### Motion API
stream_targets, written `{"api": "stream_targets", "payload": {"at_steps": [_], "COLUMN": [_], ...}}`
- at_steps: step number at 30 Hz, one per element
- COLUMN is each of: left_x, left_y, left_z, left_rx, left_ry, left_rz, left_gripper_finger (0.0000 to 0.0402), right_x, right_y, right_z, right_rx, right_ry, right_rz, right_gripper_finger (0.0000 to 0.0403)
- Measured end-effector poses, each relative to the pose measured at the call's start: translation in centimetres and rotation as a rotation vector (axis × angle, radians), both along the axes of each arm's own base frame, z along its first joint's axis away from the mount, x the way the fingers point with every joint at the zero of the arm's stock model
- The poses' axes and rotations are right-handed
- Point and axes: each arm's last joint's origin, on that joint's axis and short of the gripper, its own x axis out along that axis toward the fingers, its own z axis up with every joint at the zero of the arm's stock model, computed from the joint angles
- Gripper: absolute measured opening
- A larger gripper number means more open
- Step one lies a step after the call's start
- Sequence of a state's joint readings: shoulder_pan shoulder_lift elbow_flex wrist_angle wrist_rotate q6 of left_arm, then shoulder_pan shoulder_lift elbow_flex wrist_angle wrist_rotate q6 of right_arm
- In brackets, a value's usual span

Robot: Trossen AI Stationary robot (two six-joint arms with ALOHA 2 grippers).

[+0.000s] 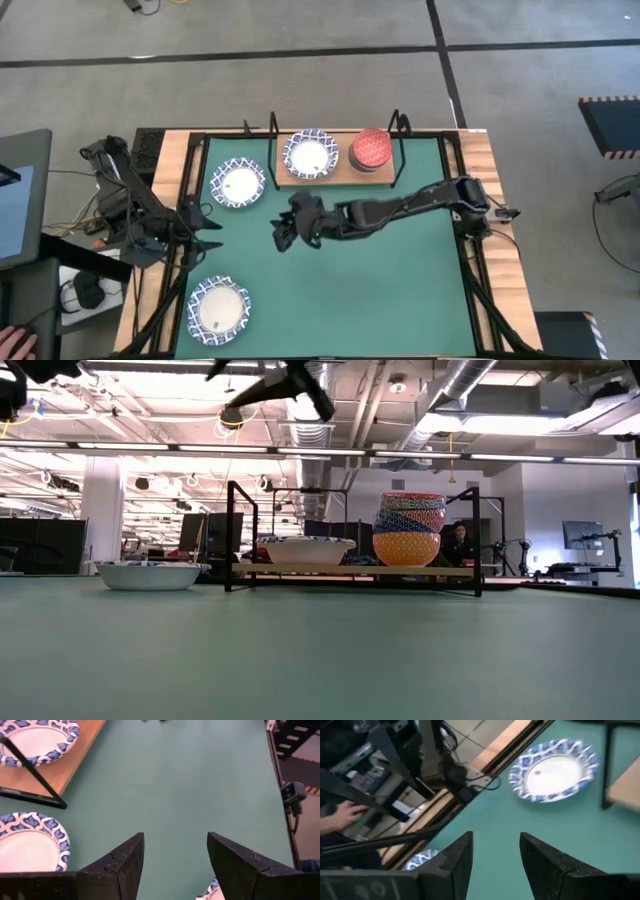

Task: Place and stack bowls onto a shelf
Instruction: Stack the bottom white-blue paper bowl on top of the white-blue paper bowl on the shelf

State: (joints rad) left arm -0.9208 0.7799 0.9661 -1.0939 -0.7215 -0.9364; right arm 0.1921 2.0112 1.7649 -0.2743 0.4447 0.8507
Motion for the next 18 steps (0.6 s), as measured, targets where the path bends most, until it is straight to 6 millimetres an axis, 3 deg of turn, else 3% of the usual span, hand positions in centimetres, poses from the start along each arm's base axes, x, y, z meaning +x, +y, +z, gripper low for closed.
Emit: {"api": "stream_targets", "payload": {"at_steps": [9, 15, 18], "left_x": [-0.9, -1.4, -1.5], "left_y": [-0.8, -1.6, -1.8], "left_z": [0.0, -0.1, -0.2], "left_rx": [-0.041, -0.046, -0.037], "left_ry": [-0.031, -0.066, -0.082], "left_rz": [-0.020, -0.023, -0.017], "left_gripper_finger": [0.0201, 0.0201, 0.0201], "right_x": [2.5, 3.7, 4.1], "right_y": [2.8, 3.8, 3.8], "right_z": [-4.7, -6.3, -8.2], "right_rx": [0.090, 0.121, 0.154], "right_ry": [0.006, -0.008, 0.040], "right_rz": [0.043, 0.058, 0.102], "right_gripper_finger": [0.0187, 0.0187, 0.0187]}}
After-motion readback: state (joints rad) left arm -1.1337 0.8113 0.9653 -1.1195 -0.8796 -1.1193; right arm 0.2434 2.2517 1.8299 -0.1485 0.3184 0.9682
